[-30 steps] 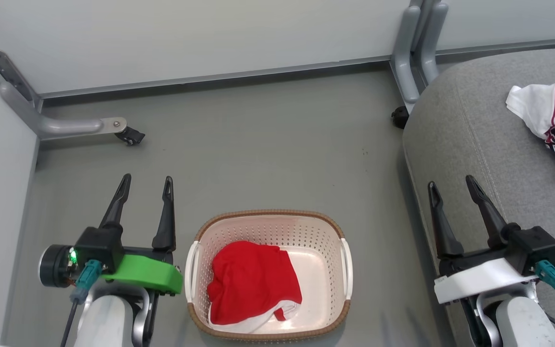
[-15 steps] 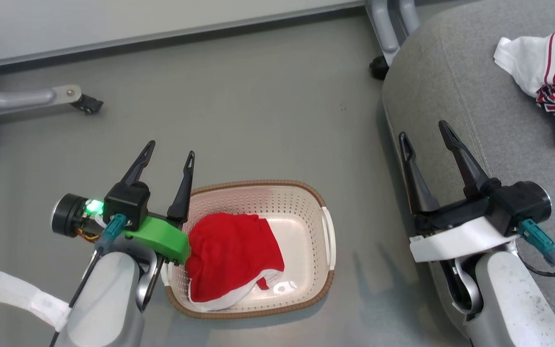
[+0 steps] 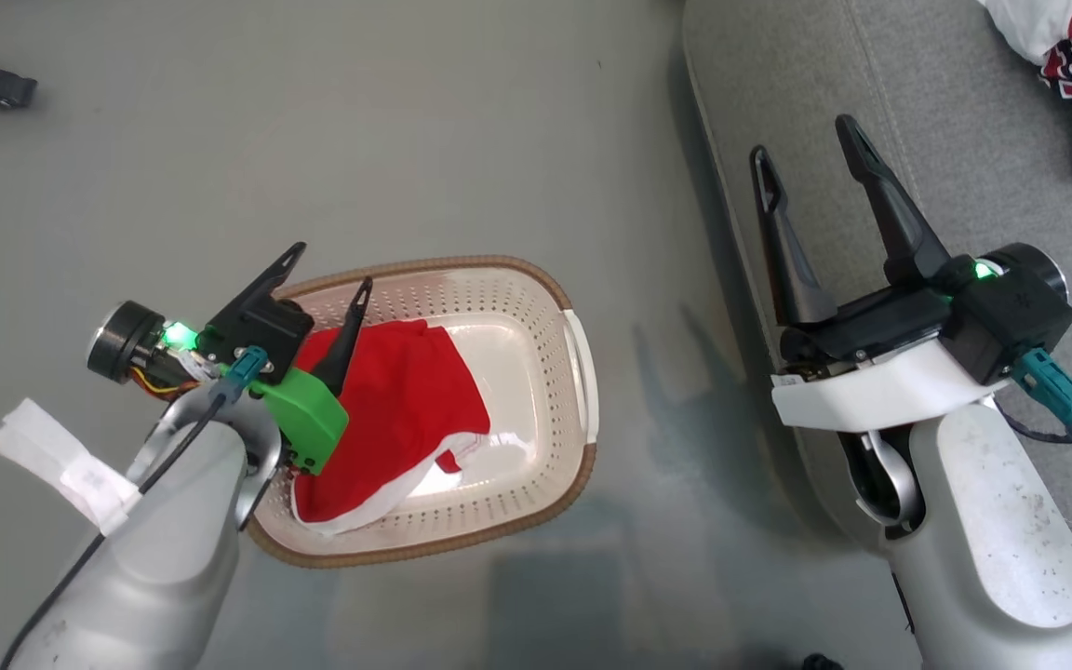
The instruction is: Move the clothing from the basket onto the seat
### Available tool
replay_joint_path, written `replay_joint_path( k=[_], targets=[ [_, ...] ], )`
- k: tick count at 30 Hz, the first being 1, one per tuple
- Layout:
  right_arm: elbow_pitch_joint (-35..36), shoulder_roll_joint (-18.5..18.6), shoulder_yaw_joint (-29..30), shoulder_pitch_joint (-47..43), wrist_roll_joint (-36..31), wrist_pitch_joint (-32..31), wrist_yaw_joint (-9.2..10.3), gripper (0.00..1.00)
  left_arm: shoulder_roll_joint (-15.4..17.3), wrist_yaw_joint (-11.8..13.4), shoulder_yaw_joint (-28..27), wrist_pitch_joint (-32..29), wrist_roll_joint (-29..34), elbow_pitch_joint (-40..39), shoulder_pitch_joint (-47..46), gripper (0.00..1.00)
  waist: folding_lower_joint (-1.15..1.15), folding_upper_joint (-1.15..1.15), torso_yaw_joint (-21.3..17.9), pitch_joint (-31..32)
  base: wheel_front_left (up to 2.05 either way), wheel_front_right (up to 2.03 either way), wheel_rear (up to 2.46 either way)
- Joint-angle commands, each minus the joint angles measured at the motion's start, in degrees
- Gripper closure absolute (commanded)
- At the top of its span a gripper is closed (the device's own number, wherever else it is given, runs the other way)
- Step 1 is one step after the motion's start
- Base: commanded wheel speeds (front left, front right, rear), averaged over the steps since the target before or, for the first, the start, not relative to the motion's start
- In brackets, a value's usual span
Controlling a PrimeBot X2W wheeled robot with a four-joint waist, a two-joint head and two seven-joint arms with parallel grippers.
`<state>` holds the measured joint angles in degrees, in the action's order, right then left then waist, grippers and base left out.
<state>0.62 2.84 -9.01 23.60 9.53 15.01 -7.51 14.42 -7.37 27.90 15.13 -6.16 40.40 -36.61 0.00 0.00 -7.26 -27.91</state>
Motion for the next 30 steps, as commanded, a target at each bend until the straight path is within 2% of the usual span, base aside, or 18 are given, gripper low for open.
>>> replay_joint_path(
  k=[1,8,19,22,30],
  targets=[
    [0.49,0.09,-0.39,1.50,-0.02,0.26,0.04,0.00,1.13,-0.16,1.06,0.03,-0.30,1.42,-2.40,0.00,0.00,0.00,-3.95,-6.43,0.00,0.00,0.00],
    [1.52,0.09,-1.80,5.10,-0.41,0.26,0.04,0.00,3.22,-0.17,8.65,0.02,-0.84,9.49,-8.66,0.00,0.00,0.00,-5.62,-12.93,0.00,0.00,0.00],
    [2.70,0.09,-3.56,8.81,-0.03,0.26,0.04,0.00,4.27,-0.16,20.47,-0.43,-0.03,21.30,-16.27,0.00,0.00,0.00,-7.11,-20.25,0.00,0.00,0.00],
    [3.24,0.10,-4.30,9.78,0.08,0.27,0.04,0.00,4.63,-0.16,25.37,-1.92,0.88,25.09,-18.89,0.00,0.00,0.00,-7.72,-22.48,0.00,0.00,0.00],
    [4.43,0.10,-4.26,10.52,0.15,0.27,0.04,0.00,4.23,-0.16,31.88,-7.48,-1.19,30.26,-22.38,0.00,0.00,0.00,-8.63,-26.35,0.00,0.00,0.00]
  ],
)
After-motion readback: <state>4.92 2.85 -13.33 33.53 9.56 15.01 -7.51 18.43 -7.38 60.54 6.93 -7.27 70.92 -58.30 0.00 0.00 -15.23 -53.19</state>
